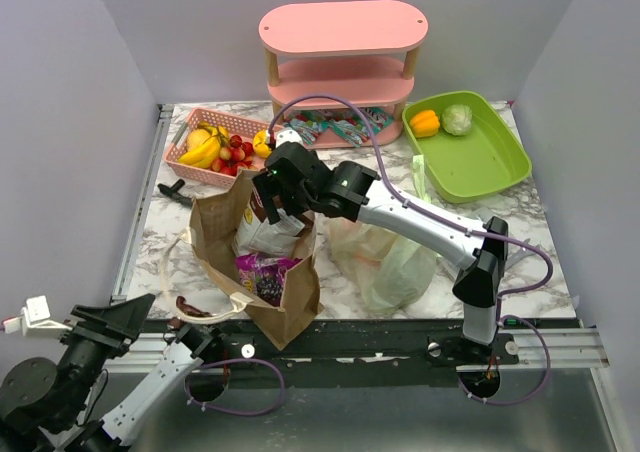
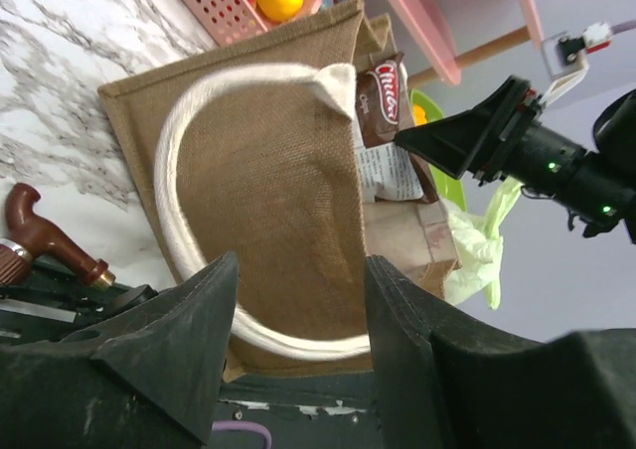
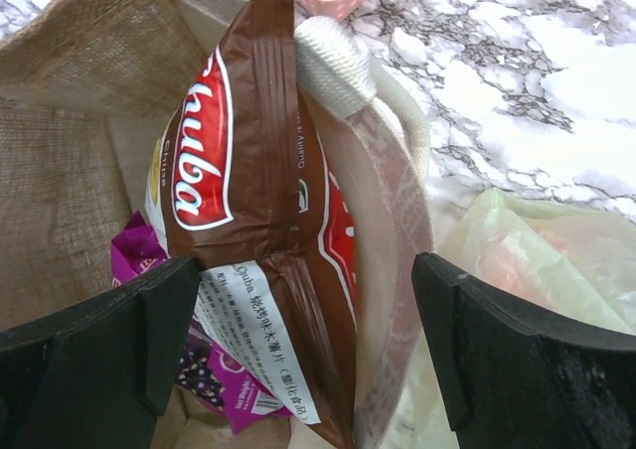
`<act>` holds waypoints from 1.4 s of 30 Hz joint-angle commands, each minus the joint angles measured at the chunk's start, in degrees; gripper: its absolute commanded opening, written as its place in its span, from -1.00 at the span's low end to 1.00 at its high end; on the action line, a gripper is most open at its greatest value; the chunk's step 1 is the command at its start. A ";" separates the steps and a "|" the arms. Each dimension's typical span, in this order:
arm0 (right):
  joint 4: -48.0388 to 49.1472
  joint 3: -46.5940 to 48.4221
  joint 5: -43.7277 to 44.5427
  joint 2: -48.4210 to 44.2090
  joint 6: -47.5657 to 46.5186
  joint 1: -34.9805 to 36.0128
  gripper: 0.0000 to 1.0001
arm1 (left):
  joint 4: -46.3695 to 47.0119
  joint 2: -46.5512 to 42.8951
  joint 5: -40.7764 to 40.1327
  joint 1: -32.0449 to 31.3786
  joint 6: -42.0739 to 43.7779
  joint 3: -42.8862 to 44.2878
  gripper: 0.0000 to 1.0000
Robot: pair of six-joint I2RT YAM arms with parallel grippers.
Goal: Place the food into the grocery bag and tie it
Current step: Adjust the grocery bag at the center of the board.
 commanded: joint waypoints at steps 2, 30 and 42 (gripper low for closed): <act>-0.59 -0.49 1.69 -0.76 -0.45 -1.40 0.96 | -3.87 -7.18 -4.20 1.38 0.99 4.86 0.13; 3.93 -7.46 -2.68 -1.82 -1.98 -6.23 0.21 | 25.98 8.66 11.06 1.69 13.42 -13.57 0.33; 4.19 -9.78 -4.73 -2.82 -1.94 -6.28 -0.12 | 23.55 15.60 12.49 1.69 10.89 -17.28 -0.11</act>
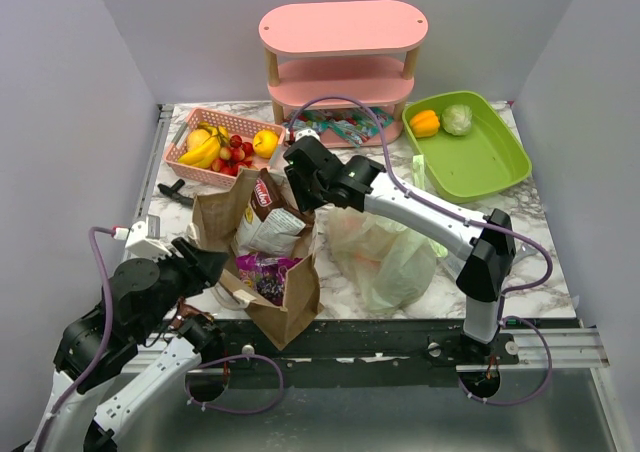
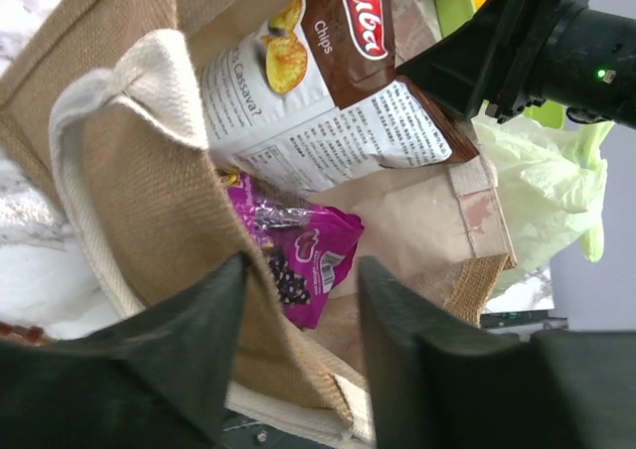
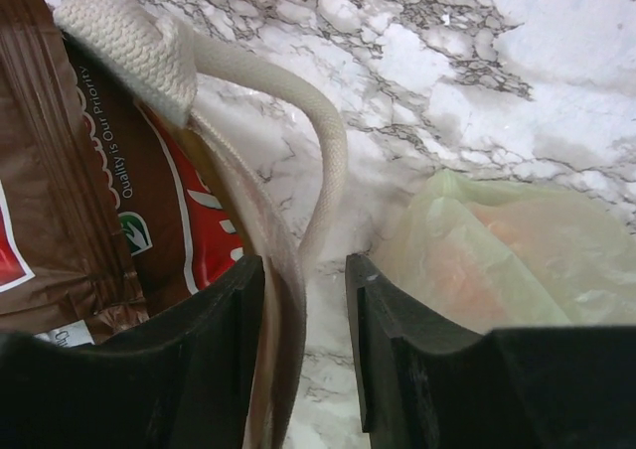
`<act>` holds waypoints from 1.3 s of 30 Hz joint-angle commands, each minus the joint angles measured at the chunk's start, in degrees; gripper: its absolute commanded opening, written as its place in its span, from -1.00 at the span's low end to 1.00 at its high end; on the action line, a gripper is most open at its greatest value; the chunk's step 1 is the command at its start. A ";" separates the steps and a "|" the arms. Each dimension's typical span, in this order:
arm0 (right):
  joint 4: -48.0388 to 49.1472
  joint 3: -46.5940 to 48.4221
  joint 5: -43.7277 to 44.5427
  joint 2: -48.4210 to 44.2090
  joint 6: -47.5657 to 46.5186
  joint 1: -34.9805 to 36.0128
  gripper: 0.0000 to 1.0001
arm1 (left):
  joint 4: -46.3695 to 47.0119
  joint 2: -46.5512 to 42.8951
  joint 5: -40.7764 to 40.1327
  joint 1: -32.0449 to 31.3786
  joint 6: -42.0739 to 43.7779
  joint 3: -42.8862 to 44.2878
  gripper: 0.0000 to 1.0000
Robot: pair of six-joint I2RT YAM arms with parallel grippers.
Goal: Place the food into the grocery bag and tie it
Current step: Adjust the grocery bag at the center of the board.
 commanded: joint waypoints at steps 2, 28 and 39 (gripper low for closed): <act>1.28 -1.65 -2.55 -1.90 -0.55 0.02 -0.25 | -1.78 -1.17 1.37 0.34 -1.64 -1.32 -0.17; -2.30 4.26 7.11 -5.07 8.04 -0.55 -0.99 | 17.34 18.18 -0.40 0.59 22.94 8.19 -1.00; -5.05 0.03 11.78 -8.69 12.61 -1.80 -0.99 | 25.18 26.55 13.34 13.21 33.55 6.50 -1.00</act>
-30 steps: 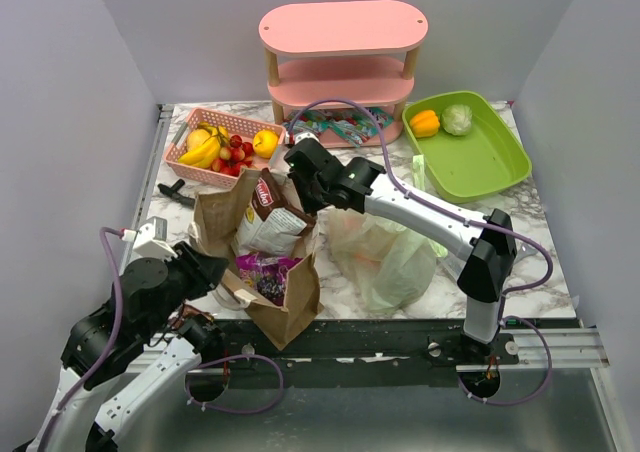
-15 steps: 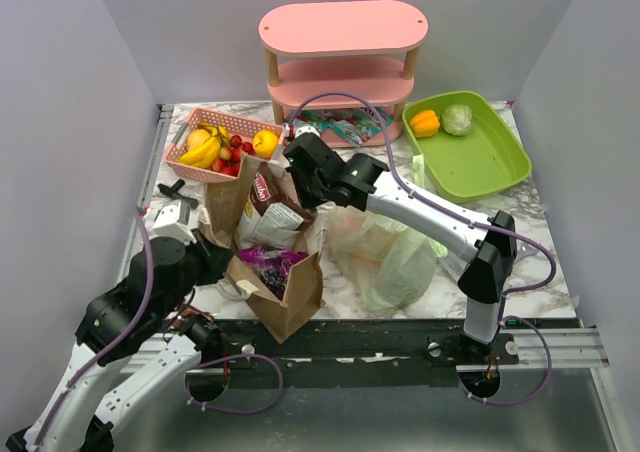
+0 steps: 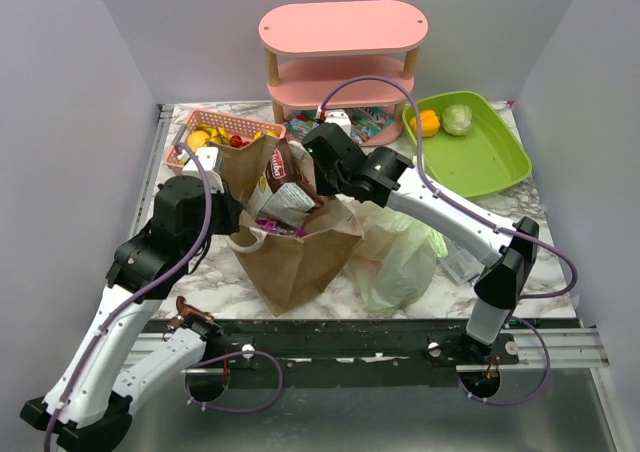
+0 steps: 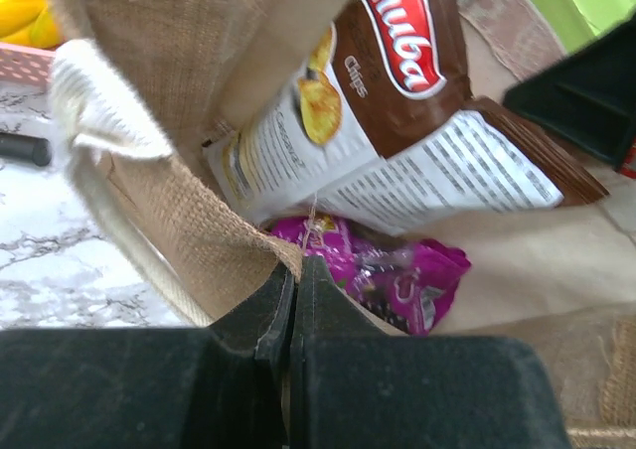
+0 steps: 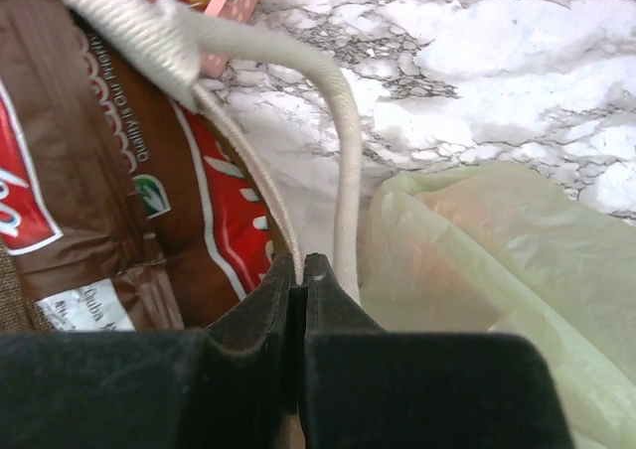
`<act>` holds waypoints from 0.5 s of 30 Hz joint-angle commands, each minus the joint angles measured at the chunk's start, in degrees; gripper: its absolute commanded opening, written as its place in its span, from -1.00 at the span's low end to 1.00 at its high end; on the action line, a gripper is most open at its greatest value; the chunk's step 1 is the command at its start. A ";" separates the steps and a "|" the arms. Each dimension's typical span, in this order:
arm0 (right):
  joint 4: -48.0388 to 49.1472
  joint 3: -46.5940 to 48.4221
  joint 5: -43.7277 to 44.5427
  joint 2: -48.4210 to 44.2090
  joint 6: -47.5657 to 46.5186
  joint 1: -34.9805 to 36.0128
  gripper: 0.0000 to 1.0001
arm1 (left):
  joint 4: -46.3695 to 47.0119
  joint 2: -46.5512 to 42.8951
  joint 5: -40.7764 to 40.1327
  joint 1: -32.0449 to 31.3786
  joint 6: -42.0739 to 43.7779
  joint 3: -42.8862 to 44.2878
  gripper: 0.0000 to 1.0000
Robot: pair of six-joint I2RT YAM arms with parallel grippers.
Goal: Place the food into the grocery bag and tie it
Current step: Adjust the grocery bag at the center of the board.
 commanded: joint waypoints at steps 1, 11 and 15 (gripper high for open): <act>-2.19 -1.19 5.17 -2.69 3.43 -0.44 -0.99 | 10.30 0.42 9.72 8.70 7.12 -2.06 -1.00; -4.08 -0.21 5.38 -0.89 8.93 -0.95 -0.99 | 9.15 2.14 26.45 17.49 11.07 -1.29 -0.54; -4.26 0.68 2.21 0.76 9.13 -0.93 -0.99 | 4.40 1.11 30.50 17.57 10.47 0.70 0.03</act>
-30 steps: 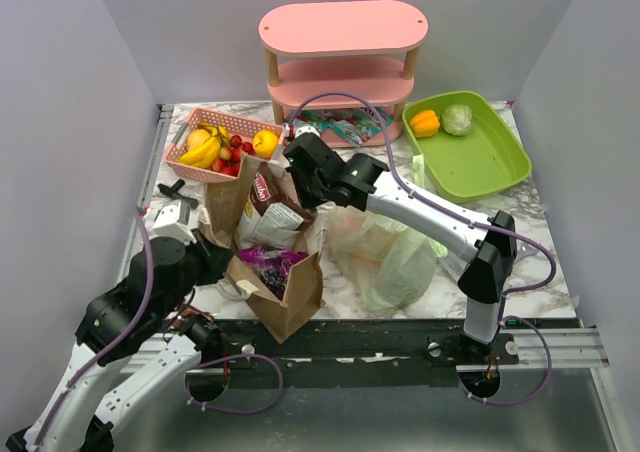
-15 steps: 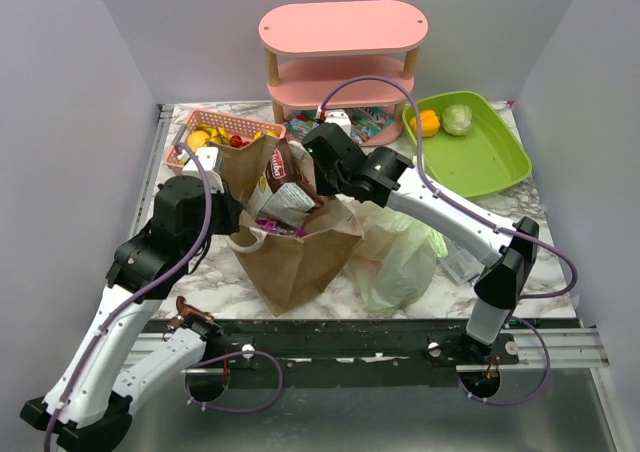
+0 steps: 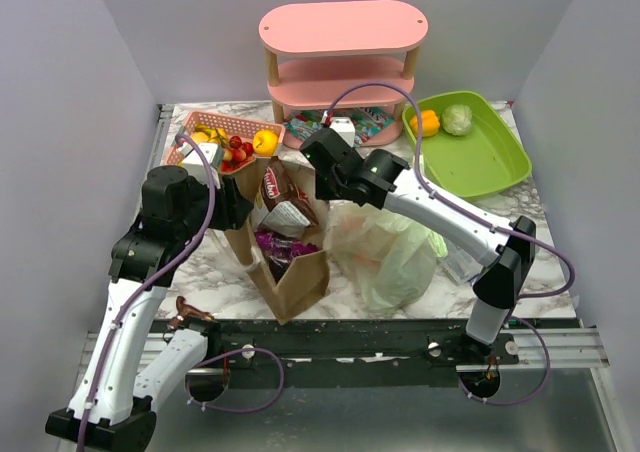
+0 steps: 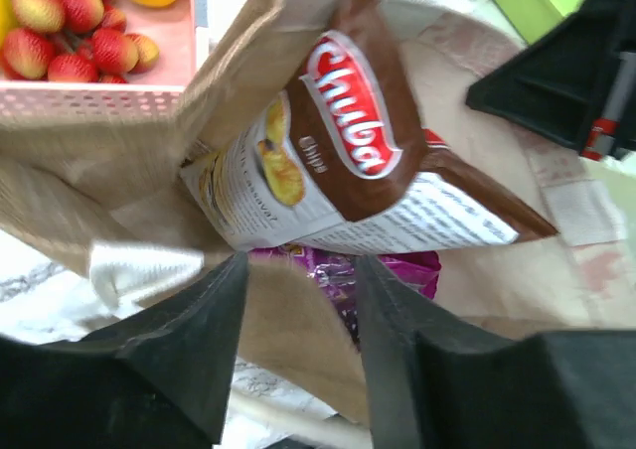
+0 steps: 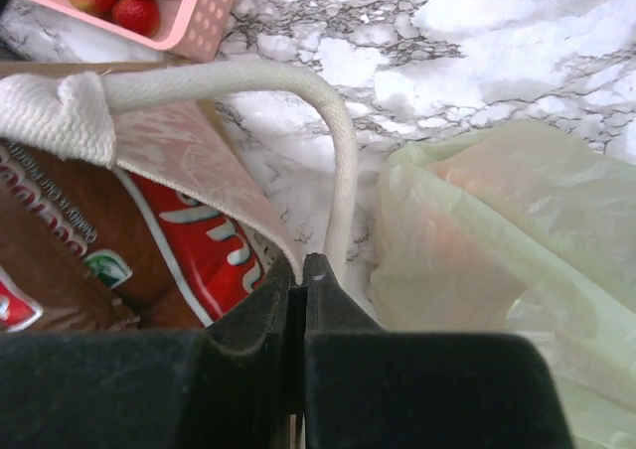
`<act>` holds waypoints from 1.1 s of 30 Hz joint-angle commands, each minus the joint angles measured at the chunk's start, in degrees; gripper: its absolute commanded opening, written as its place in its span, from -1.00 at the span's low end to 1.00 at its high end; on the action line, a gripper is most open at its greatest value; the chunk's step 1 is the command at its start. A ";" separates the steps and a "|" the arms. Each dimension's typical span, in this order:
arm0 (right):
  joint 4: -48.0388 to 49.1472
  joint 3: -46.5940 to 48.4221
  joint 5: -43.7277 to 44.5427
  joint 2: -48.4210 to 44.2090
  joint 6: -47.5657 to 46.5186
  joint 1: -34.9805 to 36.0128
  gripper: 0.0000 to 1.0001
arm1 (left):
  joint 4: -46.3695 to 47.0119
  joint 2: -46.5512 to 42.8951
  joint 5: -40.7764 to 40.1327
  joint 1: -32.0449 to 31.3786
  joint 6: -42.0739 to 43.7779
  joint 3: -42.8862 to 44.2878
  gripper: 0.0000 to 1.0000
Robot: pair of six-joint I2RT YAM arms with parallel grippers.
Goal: Place the food into the grocery bag and tie it
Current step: Adjust the grocery bag at the center of the board.
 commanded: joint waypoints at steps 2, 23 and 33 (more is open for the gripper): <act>-1.26 1.82 -0.48 0.77 1.30 -0.82 -0.99 | -1.16 -2.67 7.18 0.60 0.25 3.22 0.10; -13.45 7.76 12.80 -9.00 -6.10 -0.81 0.97 | -4.79 -19.35 -3.65 0.59 -3.21 -5.47 0.22; -16.95 -7.89 23.36 -22.38 -1.89 -4.37 1.00 | -4.64 -25.98 -4.01 0.60 -5.34 -10.66 0.23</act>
